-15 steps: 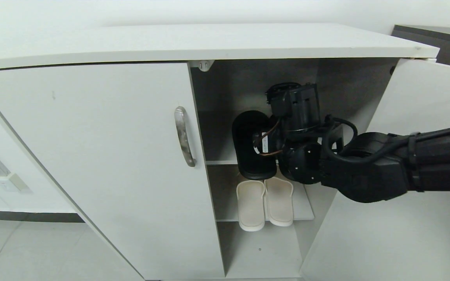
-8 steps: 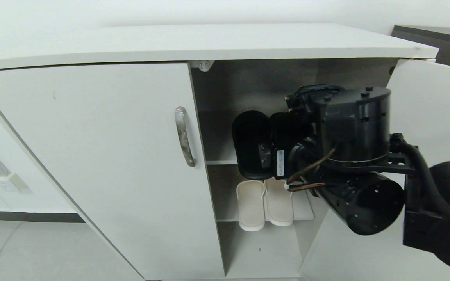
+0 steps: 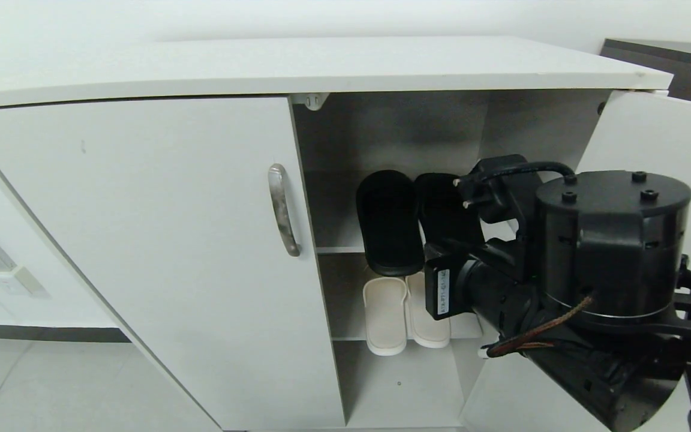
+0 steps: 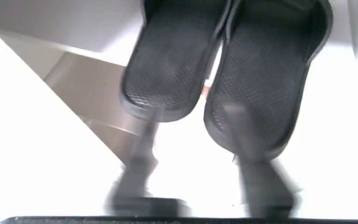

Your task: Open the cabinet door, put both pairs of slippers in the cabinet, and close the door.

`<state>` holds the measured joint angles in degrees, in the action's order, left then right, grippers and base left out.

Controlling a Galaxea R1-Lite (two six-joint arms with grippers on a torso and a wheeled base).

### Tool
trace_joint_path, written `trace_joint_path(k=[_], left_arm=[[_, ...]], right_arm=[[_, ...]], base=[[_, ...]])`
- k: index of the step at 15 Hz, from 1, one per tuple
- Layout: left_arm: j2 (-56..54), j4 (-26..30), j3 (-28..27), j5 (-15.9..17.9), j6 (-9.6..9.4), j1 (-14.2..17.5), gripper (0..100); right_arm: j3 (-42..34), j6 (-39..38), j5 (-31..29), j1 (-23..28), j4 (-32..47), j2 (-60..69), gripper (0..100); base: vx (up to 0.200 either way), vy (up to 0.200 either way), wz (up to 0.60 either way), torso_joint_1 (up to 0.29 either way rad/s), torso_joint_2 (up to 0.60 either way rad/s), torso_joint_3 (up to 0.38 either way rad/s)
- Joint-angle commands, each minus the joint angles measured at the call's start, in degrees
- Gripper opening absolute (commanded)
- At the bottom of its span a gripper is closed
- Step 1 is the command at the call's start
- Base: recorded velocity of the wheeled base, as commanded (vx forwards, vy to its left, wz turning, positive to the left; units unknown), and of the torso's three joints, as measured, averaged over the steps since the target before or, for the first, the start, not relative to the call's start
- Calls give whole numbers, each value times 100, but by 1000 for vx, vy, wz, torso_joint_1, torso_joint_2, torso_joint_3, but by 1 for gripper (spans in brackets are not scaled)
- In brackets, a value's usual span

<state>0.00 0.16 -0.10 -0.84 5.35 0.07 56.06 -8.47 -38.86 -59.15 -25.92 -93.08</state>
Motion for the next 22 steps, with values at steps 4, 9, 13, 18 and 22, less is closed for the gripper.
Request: trace_joint_path(k=[4,9,13,18,22], left_arm=[[0,2,1,-4,1,1,0],[9,2,1,-4,1,1,0],[0,2,1,-4,1,1,0],[9,2,1,-4,1,1,0],[0,2,1,5,1,1,0]], right_arm=[[-122,39,-16,-106,-168,-132,0],[-148,39,-42,-114,-177,-176,0],[-148,30,-51,-114,-177,-193,0],[-148,21,-16,-114,-177,-202,0],[-148,3,2,-79,-177,-273,0]], base=[[0,0,0,0,0,0],[0,0,0,0,0,0],[-100,0,0,2,0,0],[-200,0,0,0,0,4],[-200,0,0,4,0,4]])
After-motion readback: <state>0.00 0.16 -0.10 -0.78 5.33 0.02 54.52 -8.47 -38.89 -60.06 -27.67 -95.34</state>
